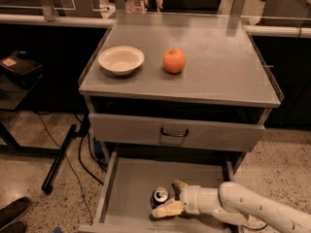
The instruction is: Pick pepsi can from middle drawer and place on counter
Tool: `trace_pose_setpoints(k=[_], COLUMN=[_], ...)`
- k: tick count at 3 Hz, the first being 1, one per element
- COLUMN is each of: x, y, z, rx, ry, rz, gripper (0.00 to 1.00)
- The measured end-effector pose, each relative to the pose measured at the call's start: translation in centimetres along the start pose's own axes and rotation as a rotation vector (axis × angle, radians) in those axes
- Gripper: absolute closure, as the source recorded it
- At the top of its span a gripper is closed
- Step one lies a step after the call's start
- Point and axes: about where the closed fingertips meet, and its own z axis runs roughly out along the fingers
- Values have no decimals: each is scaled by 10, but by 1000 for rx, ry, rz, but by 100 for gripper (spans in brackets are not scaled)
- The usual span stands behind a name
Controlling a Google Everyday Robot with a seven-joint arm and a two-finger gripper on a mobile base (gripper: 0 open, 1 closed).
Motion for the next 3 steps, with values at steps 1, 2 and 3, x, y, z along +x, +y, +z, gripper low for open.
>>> trace_pose_setpoints(k=[1,2,3], x=[0,2,7], y=[-2,-3,-2], z=[11,21,26], rx=[-9,-16,-17], ry=[2,4,-3], rz=[8,21,35], gripper=[0,0,19])
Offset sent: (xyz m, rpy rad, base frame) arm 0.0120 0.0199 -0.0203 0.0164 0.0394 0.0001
